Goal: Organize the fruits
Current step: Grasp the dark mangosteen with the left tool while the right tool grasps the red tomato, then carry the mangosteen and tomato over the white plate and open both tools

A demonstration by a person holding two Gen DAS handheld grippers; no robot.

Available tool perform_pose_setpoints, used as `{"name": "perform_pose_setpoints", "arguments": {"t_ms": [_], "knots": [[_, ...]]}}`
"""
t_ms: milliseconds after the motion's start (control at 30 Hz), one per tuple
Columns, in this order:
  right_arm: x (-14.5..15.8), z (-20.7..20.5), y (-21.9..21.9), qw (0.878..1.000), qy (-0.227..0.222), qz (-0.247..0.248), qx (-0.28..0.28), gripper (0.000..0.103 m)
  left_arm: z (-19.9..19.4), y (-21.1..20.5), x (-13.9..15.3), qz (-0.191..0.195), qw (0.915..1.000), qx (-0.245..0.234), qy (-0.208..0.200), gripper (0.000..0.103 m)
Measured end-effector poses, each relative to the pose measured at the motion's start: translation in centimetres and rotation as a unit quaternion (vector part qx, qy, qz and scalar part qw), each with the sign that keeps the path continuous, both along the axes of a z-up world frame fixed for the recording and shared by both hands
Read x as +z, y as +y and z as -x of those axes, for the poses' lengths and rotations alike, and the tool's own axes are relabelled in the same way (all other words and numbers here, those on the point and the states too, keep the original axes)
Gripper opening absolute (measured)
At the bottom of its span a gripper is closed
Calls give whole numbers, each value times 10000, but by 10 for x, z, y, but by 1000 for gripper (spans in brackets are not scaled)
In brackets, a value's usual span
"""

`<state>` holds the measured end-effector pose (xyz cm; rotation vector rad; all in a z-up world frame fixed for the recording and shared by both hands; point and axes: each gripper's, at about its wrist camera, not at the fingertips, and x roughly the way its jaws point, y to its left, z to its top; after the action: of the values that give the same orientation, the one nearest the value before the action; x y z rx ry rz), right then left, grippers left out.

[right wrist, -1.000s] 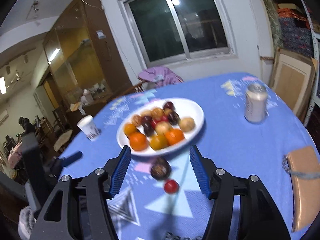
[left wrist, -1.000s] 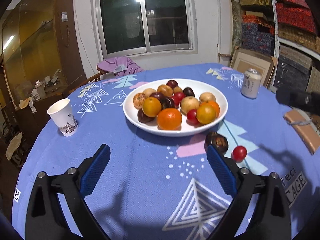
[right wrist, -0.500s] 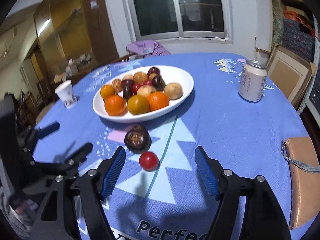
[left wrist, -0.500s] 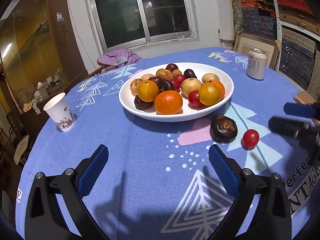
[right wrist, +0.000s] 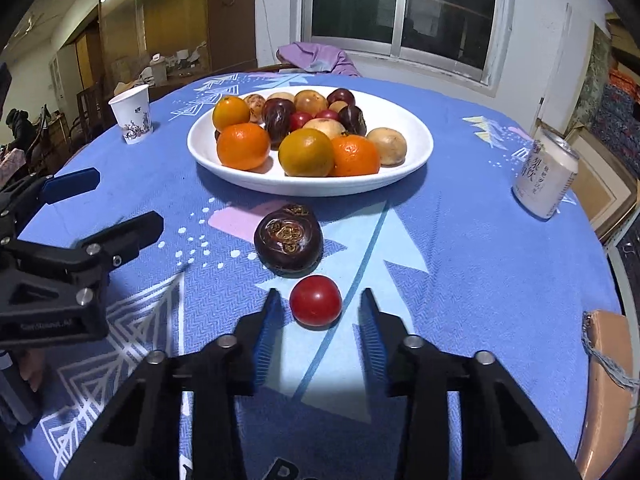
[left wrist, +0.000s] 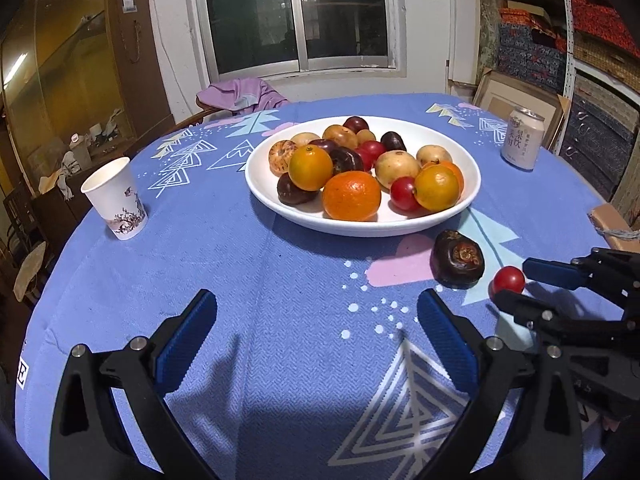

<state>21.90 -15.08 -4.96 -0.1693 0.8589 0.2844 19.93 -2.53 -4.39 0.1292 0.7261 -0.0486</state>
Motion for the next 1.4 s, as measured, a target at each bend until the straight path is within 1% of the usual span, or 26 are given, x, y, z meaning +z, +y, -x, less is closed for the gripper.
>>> {"name": "perform_pose_setpoints", "arguments": {"t_ms": [100,133,167,300,367,467,500,533,600,633,700,800,833,867,900,933,1000,1100,1200,1300,1333,1367,1400], "knots": [[-3,-6,-2,9998,143,-102,-6,37,0,-3,-2,-27,10000,-47,41,98],[-3,-6,-2,9998,164,-126,-1,31,0,-4,-3,-30,10000,-71,54,98],[-4,-7,-3,9997,183,-159,14,28,1,-4,-3,-27,9999,-99,66,98],[1,-4,-7,9993,166,-331,47,26,2,-9,-5,-20,9995,-271,134,98],[13,-2,-15,9986,60,-520,4,26,2,-14,-6,-12,9993,-336,173,98],[44,4,-45,9935,-443,-949,-454,26,-4,-27,-5,262,9979,-499,315,98],[49,5,-54,9910,-513,-1096,-572,26,-6,-34,-5,302,9974,-554,345,98],[53,6,-62,9886,-548,-1228,-684,26,-8,-42,-6,291,9971,-602,351,98],[56,5,-76,9844,-550,-1430,-869,26,-12,-59,-6,144,9974,-649,281,98],[58,4,-80,9833,-535,-1484,-908,26,-15,-70,-7,26,9975,-670,226,98],[60,5,-83,9818,-537,-1570,-928,26,-20,-83,-9,-56,9971,-728,225,98],[64,7,-85,9807,-574,-1646,-890,26,-30,-97,-13,27,9961,-795,370,97],[65,6,-86,9803,-576,-1668,-886,26,-33,-100,-13,83,9960,-791,413,90],[66,6,-87,9797,-570,-1701,-889,26,-36,-101,-15,131,9956,-803,474,75],[65,7,-88,9793,-562,-1722,-898,26,-41,-102,-17,177,9948,-820,570,71],[65,7,-90,9788,-555,-1749,-913,26,-46,-102,-20,271,9937,-813,722,69],[64,7,-91,9781,-544,-1791,-914,27,-55,-100,-29,397,9916,-739,980,69],[65,8,-90,9780,-562,-1802,-892,27,-57,-95,-27,466,9929,-661,870,69],[64,8,-88,9787,-545,-1779,-869,27,-61,-94,-30,517,9919,-675,948,68],[63,7,-88,9788,-526,-1771,-880,27,-62,-92,-30,492,9924,-646,930,60],[62,6,-88,9788,-520,-1774,-885,27,-62,-90,-30,527,9923,-649,915,51],[62,6,-88,9787,-516,-1777,-886,27,-61,-88,-28,567,9918,-689,911,44],[61,6,-88,9787,-508,-1782,-885,27,-61,-86,-27,627,9912,-718,923,44]]}}
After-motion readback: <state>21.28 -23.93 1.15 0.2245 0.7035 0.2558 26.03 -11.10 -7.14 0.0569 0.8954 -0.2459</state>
